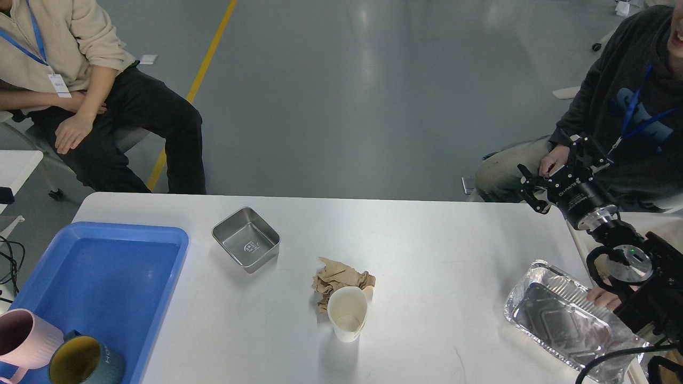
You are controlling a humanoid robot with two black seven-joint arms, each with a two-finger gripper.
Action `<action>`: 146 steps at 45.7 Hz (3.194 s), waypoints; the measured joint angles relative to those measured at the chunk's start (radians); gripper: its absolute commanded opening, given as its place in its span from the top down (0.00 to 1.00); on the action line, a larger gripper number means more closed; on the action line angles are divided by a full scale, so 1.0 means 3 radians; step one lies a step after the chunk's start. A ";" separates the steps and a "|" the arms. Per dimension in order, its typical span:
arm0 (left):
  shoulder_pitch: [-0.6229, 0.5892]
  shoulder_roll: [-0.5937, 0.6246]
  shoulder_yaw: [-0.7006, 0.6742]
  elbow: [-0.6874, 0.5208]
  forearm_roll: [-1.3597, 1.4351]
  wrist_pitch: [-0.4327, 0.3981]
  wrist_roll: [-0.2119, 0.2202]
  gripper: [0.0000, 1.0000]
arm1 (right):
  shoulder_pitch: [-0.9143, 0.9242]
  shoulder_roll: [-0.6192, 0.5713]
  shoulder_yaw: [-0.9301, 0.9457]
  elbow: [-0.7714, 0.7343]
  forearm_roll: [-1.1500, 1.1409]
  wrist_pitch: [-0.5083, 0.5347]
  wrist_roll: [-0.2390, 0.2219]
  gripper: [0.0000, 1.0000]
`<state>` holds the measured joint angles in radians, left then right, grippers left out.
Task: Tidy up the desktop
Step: 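Set the green mug down in the blue tray and release, then reach the left gripper to the steel box and grasp its rim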
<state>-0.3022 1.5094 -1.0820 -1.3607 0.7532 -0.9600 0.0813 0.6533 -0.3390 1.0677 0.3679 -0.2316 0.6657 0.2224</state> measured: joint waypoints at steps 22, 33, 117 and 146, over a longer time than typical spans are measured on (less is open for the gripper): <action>-0.0083 -0.0098 -0.0005 0.0046 0.0007 0.0006 0.0020 0.03 | -0.0005 -0.0047 0.0000 0.0087 0.0000 0.0000 0.0000 0.00; -0.0149 -0.0407 0.0050 0.0027 0.0036 0.0300 0.0105 0.03 | -0.0009 -0.0056 0.0000 0.0088 0.0000 0.0000 0.0000 0.00; -0.0932 -0.4306 0.1216 0.2050 0.2655 0.2680 0.0844 0.58 | -0.0047 -0.0077 -0.0075 0.0088 -0.0005 0.0005 0.0000 0.00; -0.0946 -0.4314 0.1279 0.2100 0.2621 0.2626 0.0859 1.00 | -0.0053 -0.0077 -0.0077 0.0108 -0.0005 0.0005 0.0005 0.00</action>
<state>-0.5859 0.2151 -0.6984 -0.7308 1.5394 -0.1722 0.3390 0.6374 -0.3622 1.0446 0.4003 -0.2331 0.6673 0.2240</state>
